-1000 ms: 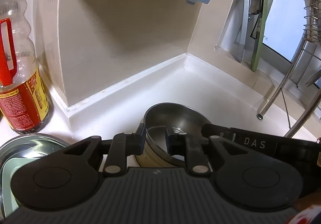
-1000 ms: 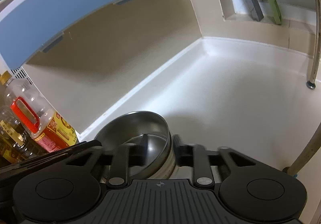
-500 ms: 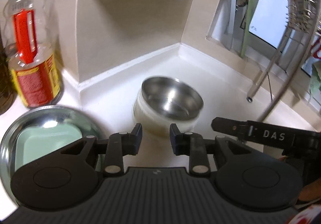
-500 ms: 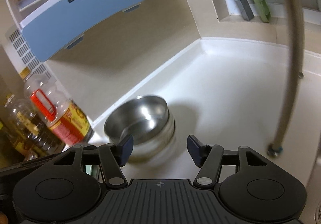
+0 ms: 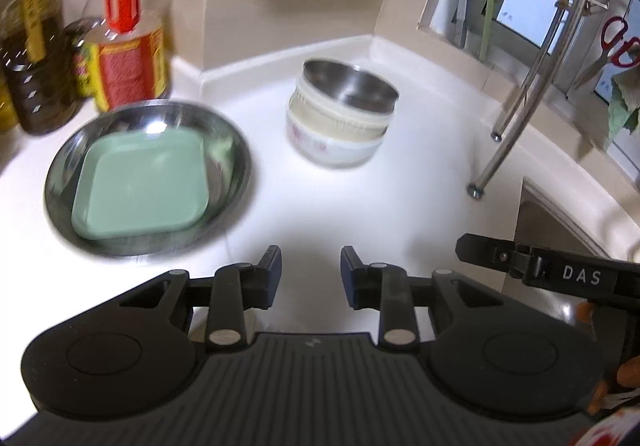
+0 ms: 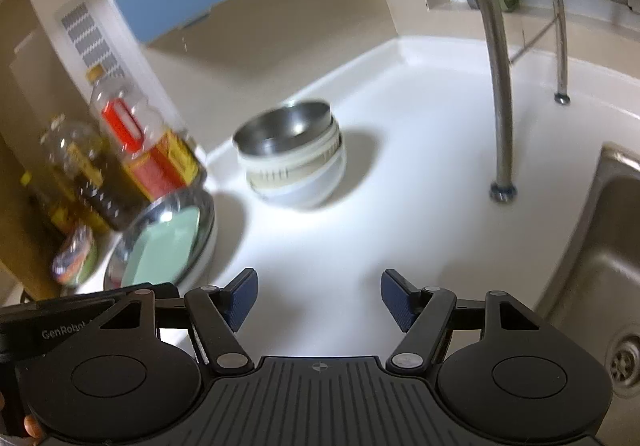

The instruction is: Organize plates and bowls

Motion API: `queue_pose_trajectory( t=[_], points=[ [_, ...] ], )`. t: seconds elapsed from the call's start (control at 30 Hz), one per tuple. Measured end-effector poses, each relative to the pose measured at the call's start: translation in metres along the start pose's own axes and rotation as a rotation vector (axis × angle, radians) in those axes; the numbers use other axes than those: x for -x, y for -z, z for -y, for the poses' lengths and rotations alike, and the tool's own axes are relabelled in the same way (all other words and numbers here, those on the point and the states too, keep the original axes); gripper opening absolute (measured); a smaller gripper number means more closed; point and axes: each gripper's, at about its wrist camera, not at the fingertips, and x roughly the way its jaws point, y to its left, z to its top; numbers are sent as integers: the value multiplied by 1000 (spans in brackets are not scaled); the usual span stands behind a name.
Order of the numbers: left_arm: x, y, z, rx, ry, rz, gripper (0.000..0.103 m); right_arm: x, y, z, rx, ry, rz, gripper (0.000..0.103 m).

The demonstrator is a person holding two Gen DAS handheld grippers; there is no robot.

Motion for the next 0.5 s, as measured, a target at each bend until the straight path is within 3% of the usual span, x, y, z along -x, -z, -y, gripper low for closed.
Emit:
queue_pose_trajectory(
  t=[0.5],
  points=[
    [40, 59, 12, 17, -62, -15, 28, 34, 67, -5, 61, -12, -85, 69]
  ],
)
